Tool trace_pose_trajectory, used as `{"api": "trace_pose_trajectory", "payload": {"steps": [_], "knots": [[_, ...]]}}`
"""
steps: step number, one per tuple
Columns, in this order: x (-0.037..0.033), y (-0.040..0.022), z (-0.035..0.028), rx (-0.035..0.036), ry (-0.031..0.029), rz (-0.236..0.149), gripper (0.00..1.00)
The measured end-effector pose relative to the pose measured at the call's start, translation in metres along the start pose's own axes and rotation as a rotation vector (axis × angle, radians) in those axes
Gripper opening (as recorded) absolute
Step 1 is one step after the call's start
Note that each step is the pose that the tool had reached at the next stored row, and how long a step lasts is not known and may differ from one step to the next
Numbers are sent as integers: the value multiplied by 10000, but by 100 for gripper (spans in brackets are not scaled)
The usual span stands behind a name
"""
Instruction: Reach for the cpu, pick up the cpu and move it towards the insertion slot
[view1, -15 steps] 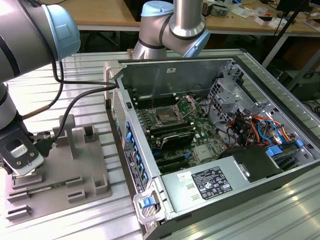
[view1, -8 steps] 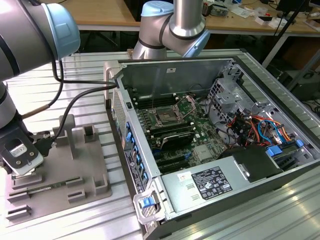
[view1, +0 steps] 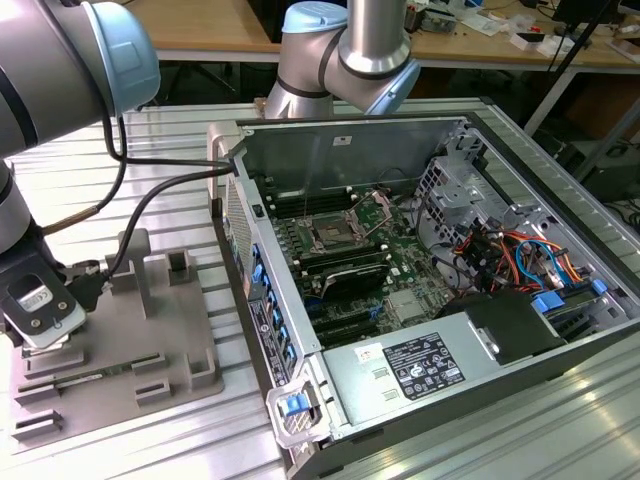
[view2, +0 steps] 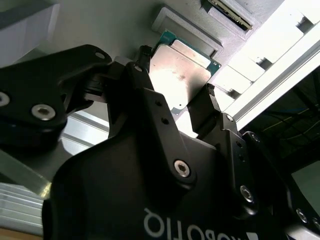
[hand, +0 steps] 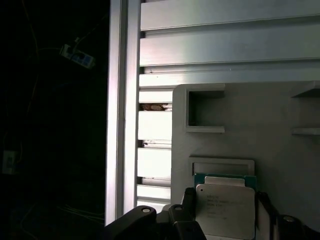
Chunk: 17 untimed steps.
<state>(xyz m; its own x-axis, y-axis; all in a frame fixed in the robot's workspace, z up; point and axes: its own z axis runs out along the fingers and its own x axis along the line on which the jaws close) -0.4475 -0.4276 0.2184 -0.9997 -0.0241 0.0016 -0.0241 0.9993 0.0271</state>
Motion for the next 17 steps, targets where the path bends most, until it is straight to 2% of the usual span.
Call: {"api": "trace_pose_trajectory", "payload": {"steps": [12, 17], "knots": [[0, 1, -41, 0, 0, 0, 55], [0, 2, -81, -1, -1, 0, 55]]}}
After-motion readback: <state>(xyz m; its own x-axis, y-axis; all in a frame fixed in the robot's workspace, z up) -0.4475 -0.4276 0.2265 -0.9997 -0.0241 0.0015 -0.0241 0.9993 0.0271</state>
